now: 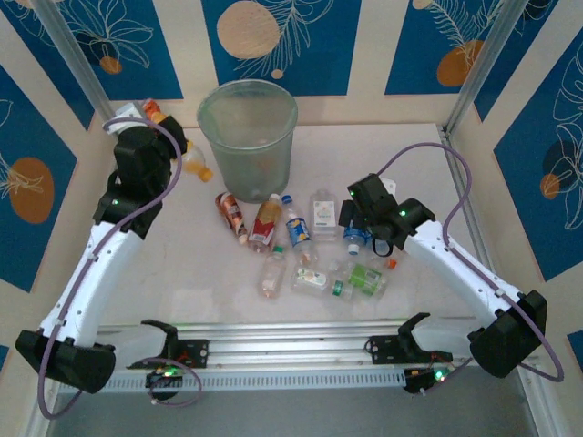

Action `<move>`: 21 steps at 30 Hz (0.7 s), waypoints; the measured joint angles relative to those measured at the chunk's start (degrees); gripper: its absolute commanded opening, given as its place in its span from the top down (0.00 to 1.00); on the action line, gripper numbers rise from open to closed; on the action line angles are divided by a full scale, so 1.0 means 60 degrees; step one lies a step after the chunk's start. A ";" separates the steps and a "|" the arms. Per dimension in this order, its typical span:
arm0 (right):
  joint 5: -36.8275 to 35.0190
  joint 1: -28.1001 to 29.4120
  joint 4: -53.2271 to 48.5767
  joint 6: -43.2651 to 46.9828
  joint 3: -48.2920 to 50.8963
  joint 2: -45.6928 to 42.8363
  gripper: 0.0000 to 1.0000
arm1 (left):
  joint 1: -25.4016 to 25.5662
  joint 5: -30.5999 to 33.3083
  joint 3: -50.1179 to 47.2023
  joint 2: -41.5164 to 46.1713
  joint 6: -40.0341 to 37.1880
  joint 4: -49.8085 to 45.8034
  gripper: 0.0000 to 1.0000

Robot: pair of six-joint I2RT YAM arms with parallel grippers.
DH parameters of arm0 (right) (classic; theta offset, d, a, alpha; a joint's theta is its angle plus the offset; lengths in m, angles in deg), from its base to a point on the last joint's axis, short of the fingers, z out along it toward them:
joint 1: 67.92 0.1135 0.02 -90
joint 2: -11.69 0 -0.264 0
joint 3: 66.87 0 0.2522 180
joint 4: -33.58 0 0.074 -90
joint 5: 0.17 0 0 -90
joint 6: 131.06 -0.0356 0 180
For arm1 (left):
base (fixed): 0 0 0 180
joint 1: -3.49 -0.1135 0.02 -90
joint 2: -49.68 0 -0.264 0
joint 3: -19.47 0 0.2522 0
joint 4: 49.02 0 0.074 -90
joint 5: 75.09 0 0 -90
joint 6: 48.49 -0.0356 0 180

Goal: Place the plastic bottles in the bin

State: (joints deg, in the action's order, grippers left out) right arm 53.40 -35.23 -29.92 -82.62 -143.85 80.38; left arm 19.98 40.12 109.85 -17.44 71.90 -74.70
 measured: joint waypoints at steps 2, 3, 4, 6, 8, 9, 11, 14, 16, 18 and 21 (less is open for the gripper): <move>0.0000 0.0000 0.0004 0.0000 0.0000 0.0000 0.01 | 0.0000 -0.0375 0.0350 -0.0313 -0.0255 0.0412 0.56; 0.0000 0.0000 0.0011 0.0000 0.0000 0.0000 0.01 | 0.0000 -0.0594 0.0517 -0.0499 -0.0390 0.0663 0.55; 0.0004 0.0000 0.0033 0.0000 0.0000 0.0000 0.01 | 0.0000 -0.0820 0.0681 -0.0710 -0.0528 0.0943 0.56; 0.0004 0.0000 0.0091 0.0000 0.0004 0.0000 0.01 | 0.0004 -0.1355 0.1075 -0.1275 -0.0852 0.1636 0.55; 0.0004 0.0000 0.0120 0.0000 0.0004 0.0000 0.01 | 0.0004 -0.1818 0.1566 -0.1898 -0.1122 0.2120 0.55; 0.0004 0.0000 0.0124 -0.0004 0.0004 0.0000 0.01 | 0.0015 -0.2058 0.1902 -0.2299 -0.1253 0.2324 0.55; 0.0004 0.0000 0.0135 -0.0007 0.0004 -0.0004 0.01 | 0.0040 -0.2470 0.2543 -0.3016 -0.1479 0.2688 0.54; -0.0004 0.0022 0.0102 -0.0073 0.0004 -0.0069 0.01 | 0.0091 -0.3034 0.3304 -0.3960 -0.1829 0.3202 0.54; -0.0018 0.0055 0.0095 -0.0080 0.0011 -0.0219 0.01 | 0.0175 -0.3366 0.3654 -0.4459 -0.2044 0.3519 0.54; -0.0029 0.0062 0.0095 -0.0087 0.0022 -0.0455 0.01 | 0.0277 -0.3643 0.3905 -0.4925 -0.2251 0.3821 0.54; -0.0033 0.0062 0.0087 -0.0127 0.0018 -0.0732 0.01 | 0.0408 -0.3949 0.4098 -0.5446 -0.2535 0.4116 0.53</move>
State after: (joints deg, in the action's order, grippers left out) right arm 53.21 -34.86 -29.39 -83.38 -143.74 75.98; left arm 22.43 16.43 134.44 -50.11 56.69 -50.00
